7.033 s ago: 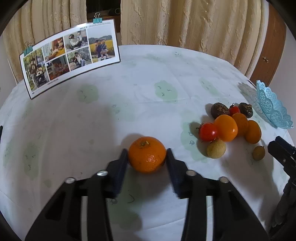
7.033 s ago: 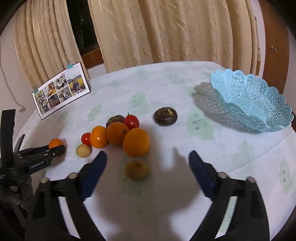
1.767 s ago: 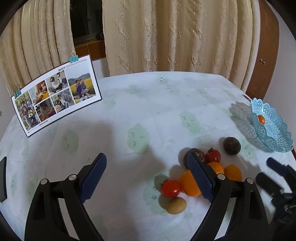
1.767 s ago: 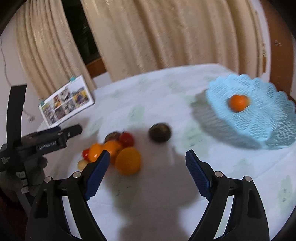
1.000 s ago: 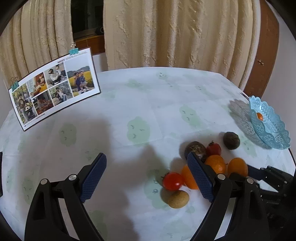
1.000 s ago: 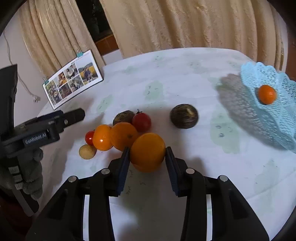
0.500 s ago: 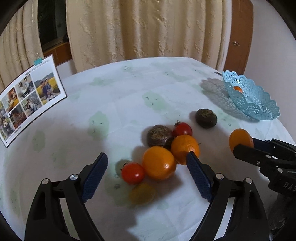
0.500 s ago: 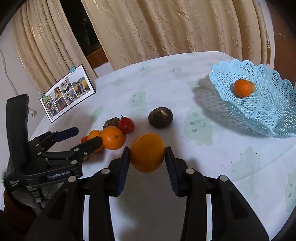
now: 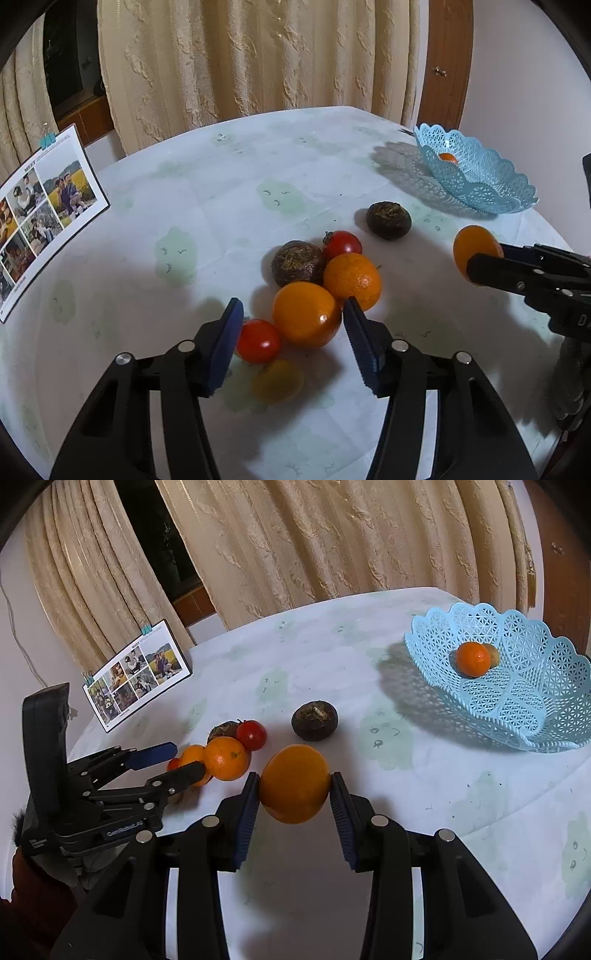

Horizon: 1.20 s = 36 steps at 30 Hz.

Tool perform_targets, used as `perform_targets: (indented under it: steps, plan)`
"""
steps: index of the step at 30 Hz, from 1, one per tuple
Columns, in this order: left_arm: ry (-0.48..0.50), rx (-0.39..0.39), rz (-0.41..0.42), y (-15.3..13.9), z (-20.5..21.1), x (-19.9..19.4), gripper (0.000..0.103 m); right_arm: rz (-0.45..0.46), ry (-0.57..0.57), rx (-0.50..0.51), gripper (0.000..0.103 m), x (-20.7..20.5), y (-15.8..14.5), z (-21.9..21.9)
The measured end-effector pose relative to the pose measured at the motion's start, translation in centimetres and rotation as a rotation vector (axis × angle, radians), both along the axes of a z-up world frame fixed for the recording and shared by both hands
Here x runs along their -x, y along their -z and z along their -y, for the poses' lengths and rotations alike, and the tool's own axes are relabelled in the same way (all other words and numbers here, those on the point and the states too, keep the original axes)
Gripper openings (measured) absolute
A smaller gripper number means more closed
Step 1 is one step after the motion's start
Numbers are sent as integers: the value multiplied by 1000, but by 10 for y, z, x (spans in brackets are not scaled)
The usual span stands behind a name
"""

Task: Organize fruits
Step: 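Grasp a large orange with the right gripper while the left gripper grasps a tangerine, then place the tangerine in the blue basket with the left gripper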

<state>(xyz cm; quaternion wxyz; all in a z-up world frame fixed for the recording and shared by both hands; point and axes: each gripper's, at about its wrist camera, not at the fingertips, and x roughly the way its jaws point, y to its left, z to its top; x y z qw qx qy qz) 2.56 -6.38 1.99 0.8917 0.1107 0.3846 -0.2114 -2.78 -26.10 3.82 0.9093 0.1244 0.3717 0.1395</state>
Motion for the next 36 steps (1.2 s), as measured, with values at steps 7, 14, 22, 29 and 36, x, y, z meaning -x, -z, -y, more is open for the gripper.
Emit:
perform_targets:
  steps: [7,14,22,29,36]
  plan:
    - [58,-10,22,-4,7,-2,38,8,10,-5,40,4,-2,2]
    - [42,12,16,-6,-11,11,39,14,28,-17,40,6,-4,9]
    - [76,-22,25,-4,1,8,40,20,21,-22,40,9,-6,5]
    - [88,-57,-10,4,10,-3,41,32,58,-31,40,16,-11,16]
    - [59,-39,-26,-3,4,5,40,69,111,-49,40,19,-23,33]
